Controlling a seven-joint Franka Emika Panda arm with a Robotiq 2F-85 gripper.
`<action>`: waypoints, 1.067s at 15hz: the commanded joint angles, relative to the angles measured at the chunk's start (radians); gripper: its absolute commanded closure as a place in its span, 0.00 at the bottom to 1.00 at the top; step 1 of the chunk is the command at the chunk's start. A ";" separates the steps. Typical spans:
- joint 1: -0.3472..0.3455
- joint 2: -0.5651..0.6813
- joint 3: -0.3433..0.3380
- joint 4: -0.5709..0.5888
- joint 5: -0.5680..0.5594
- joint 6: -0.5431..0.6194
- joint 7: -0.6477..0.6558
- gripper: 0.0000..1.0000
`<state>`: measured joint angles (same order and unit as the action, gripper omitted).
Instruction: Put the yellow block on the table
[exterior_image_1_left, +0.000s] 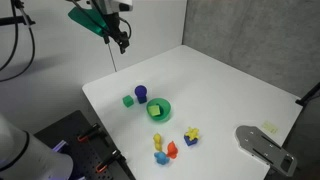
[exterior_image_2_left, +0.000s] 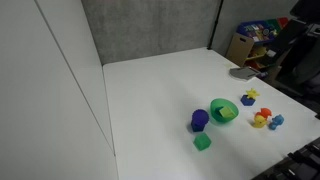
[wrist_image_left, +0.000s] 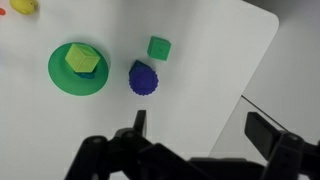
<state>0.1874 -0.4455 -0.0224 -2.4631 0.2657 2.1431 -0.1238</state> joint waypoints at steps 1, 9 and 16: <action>-0.019 0.000 0.017 0.003 0.008 -0.005 -0.006 0.00; -0.033 0.051 0.044 0.032 -0.030 0.004 0.023 0.00; -0.088 0.175 0.104 0.099 -0.192 0.077 0.126 0.00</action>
<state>0.1324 -0.3333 0.0566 -2.4128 0.1395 2.1999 -0.0555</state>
